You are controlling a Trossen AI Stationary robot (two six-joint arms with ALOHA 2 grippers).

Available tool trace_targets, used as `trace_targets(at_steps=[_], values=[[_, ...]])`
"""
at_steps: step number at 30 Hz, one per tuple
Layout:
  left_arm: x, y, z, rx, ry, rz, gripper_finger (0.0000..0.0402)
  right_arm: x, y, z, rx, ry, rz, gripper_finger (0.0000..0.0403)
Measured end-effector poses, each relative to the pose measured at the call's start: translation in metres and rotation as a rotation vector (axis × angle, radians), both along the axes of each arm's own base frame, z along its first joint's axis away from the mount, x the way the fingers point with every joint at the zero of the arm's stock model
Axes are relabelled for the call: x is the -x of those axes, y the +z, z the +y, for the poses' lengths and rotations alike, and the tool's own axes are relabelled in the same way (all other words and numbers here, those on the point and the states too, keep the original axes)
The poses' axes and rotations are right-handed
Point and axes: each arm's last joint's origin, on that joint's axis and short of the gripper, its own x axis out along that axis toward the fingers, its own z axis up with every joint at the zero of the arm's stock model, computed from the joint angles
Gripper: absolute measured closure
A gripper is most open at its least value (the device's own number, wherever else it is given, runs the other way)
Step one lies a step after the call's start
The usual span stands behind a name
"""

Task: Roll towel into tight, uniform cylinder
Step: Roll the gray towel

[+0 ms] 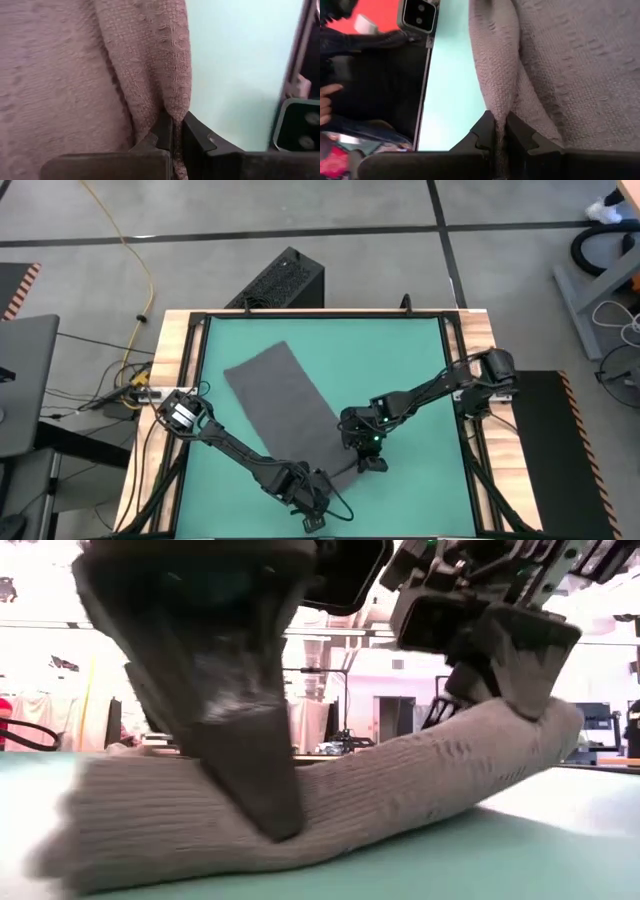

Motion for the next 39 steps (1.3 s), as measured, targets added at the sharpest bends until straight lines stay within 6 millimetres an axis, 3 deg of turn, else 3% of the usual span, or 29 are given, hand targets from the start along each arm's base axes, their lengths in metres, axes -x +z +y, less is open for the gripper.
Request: trace_targets(at_steps=[9,17,23,26,29,34,39], values=[[-0.008,0.002,0.005,-0.013,0.038,-0.063,0.0401,0.02,0.019,0.001,0.174,0.065,-0.04,0.0344],[-0.005,0.002,0.0,0.053,0.035,-0.026,0.0401,0.025,0.008,0.015,0.268,0.175,-0.059,0.025],[-0.006,0.003,-0.001,0.084,0.058,-0.021,0.0401,0.041,0.025,0.013,0.461,0.128,-0.051,0.0212],[-0.006,0.003,-0.001,0.093,0.056,-0.019,0.0401,0.057,0.045,0.032,0.502,0.11,-0.149,0.0218],[-0.007,0.003,-0.001,0.09,0.06,-0.029,0.0401,0.08,0.052,0.059,0.552,0.098,-0.332,0.0225],[-0.009,0.008,-0.01,0.135,0.062,-0.104,0.0401,0.112,0.043,0.105,0.565,0.052,-0.69,0.0229],[-0.006,0.008,-0.016,0.13,0.108,-0.125,0.0401,0.117,0.021,0.134,0.755,0.087,-0.866,0.0228]])
